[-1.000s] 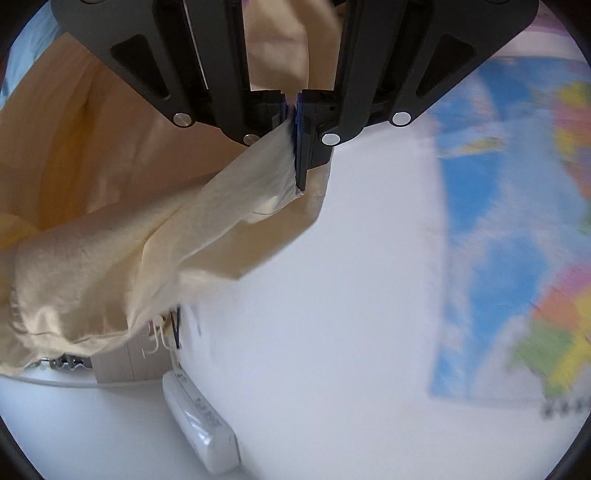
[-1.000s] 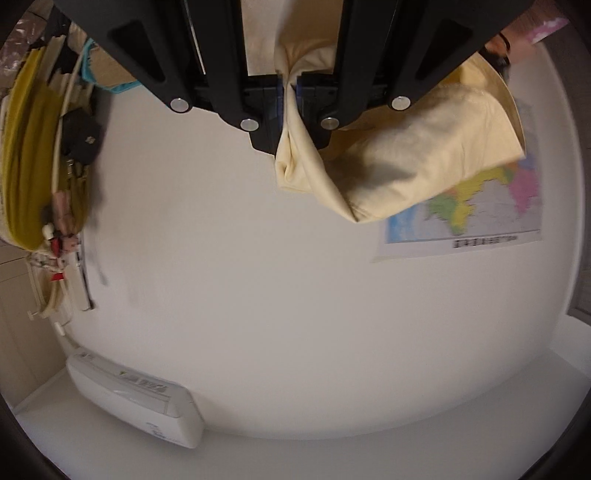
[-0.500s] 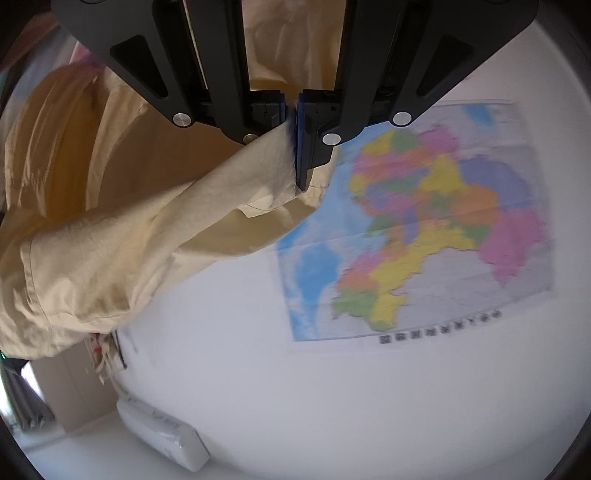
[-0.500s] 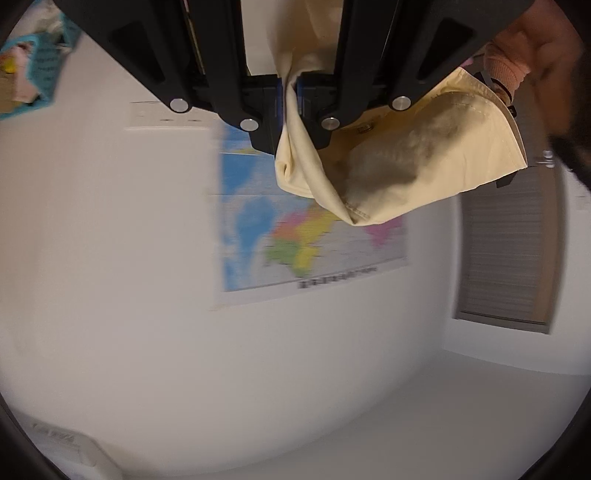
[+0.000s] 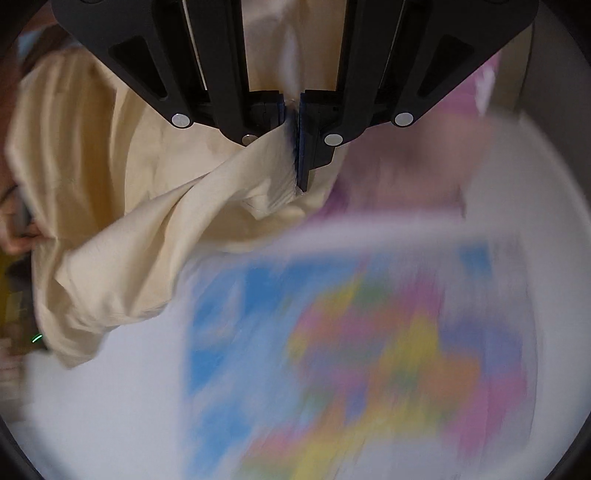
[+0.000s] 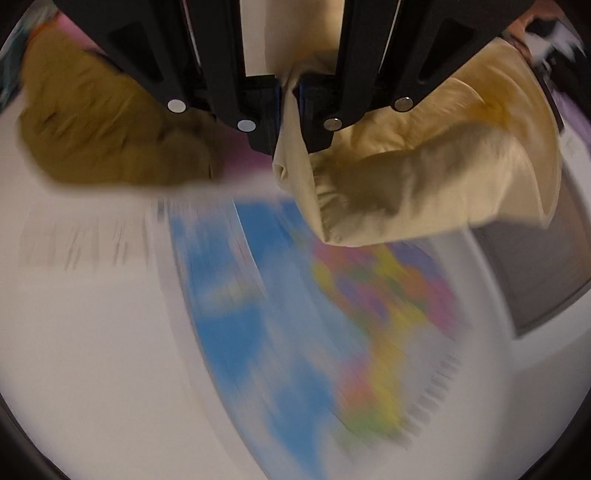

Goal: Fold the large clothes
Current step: 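Swing the held shirt down onto the bed with both grippers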

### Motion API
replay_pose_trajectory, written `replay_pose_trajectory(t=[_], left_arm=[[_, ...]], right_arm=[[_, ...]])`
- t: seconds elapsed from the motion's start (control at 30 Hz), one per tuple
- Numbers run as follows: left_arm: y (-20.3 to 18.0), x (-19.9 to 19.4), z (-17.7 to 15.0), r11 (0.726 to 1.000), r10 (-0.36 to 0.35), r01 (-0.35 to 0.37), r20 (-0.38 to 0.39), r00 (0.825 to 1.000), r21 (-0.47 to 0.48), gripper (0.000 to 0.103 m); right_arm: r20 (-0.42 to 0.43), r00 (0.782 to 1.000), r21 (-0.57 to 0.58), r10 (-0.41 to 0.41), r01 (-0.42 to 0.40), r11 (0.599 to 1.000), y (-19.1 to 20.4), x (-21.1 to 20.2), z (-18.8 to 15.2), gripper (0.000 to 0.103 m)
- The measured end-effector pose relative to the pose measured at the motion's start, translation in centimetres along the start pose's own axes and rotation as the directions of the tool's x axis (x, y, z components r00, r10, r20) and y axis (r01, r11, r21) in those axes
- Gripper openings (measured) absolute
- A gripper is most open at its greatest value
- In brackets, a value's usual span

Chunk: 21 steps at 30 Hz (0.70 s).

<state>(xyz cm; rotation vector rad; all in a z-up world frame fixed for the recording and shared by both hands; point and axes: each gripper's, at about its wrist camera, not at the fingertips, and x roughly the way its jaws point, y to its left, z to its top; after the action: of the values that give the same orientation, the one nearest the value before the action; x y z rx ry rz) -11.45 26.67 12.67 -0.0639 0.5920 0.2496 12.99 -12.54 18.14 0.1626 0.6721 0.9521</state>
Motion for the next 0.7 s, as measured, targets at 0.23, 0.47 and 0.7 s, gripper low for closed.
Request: replay_pose_trajectory(t=[0.23,0.47,0.7], left_arm=[[4.2,15.8,-4.1,0.994,0.032,-0.063,-0.307,0.951,-0.090,0.005],[7.6,17.2,-1.9,0.981,0.053,-0.110,-0.324,0.944,-0.160,0.053],[3.6,14.3,1.0,0.991,0.130,-0.126,-0.108,0.986,0.038,0.083]], right_arm=[[-0.274,0.955,0.046,-0.114,0.132,0.990,-4.8,18.2,-3.4,0.007],[-0.374,0.892,-0.026,-0.255,0.265,0.964,-6.8,23.2,-2.1,0.037],[-0.272,0.938,-0.094,-0.217,0.198,0.976,-3.5,13.5,-0.3,0.076]])
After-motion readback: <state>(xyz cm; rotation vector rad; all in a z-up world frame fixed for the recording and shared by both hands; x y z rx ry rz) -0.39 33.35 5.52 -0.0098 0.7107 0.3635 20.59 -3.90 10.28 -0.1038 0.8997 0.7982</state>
